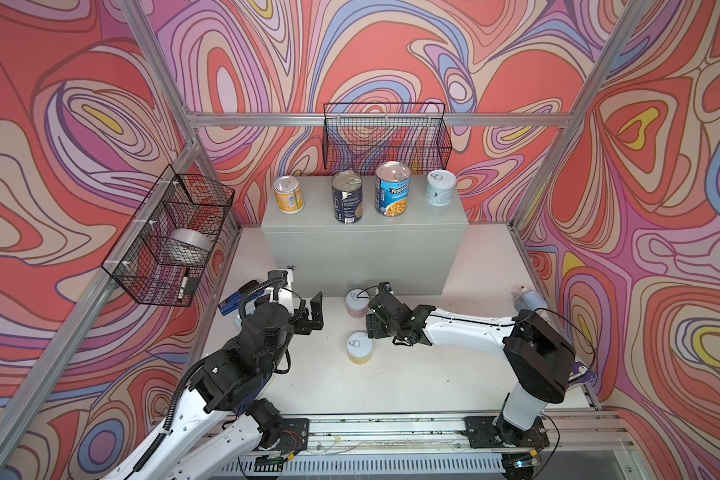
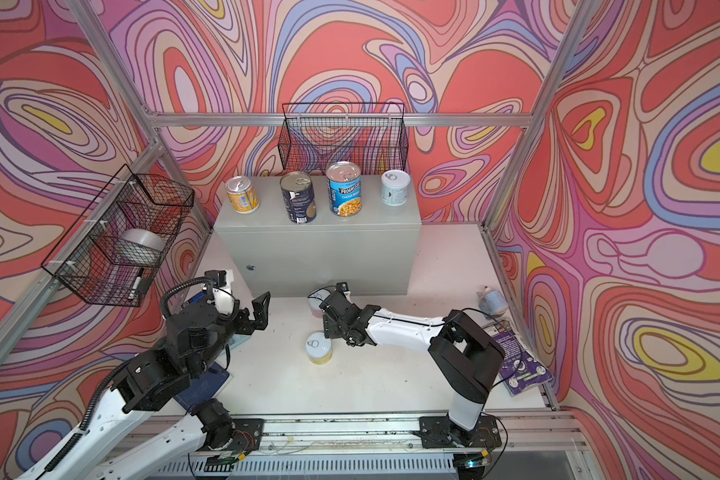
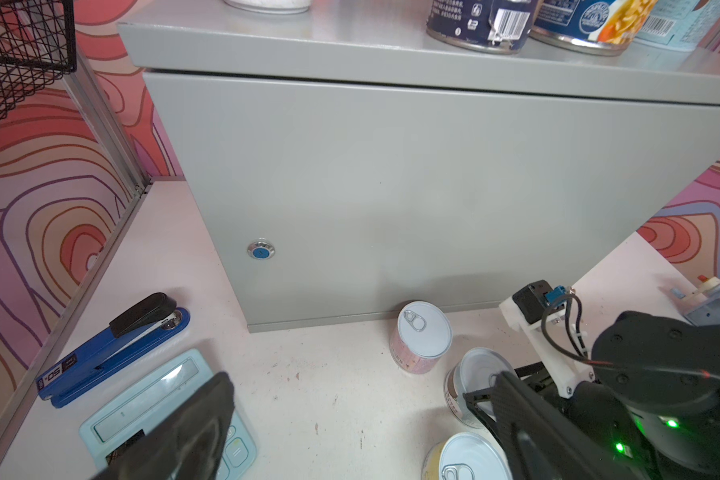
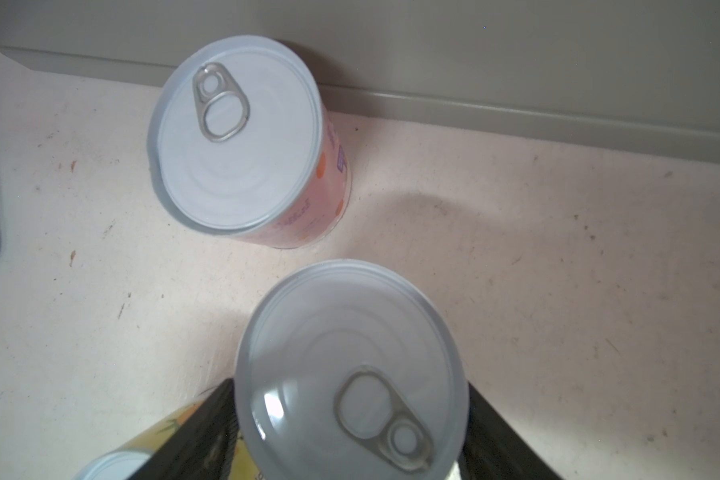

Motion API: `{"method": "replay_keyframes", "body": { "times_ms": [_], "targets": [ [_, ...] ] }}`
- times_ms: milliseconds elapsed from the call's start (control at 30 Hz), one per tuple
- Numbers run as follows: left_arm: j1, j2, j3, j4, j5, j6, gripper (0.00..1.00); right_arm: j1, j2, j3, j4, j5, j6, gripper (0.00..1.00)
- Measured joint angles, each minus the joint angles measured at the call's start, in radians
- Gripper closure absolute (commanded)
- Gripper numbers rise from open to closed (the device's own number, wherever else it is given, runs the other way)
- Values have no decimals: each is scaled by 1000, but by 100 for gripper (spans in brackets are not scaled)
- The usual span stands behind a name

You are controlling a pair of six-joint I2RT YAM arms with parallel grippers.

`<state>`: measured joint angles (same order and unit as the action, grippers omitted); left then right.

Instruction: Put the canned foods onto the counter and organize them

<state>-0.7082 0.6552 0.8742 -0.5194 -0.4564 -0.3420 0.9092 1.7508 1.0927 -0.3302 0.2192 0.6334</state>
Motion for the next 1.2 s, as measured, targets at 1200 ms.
{"method": "replay_keyframes", "body": {
  "times_ms": [1200],
  "targets": [
    [0, 79, 117, -127, 69, -43, 0, -37, -109, 95, -161, 37, -29, 52]
  ]
}}
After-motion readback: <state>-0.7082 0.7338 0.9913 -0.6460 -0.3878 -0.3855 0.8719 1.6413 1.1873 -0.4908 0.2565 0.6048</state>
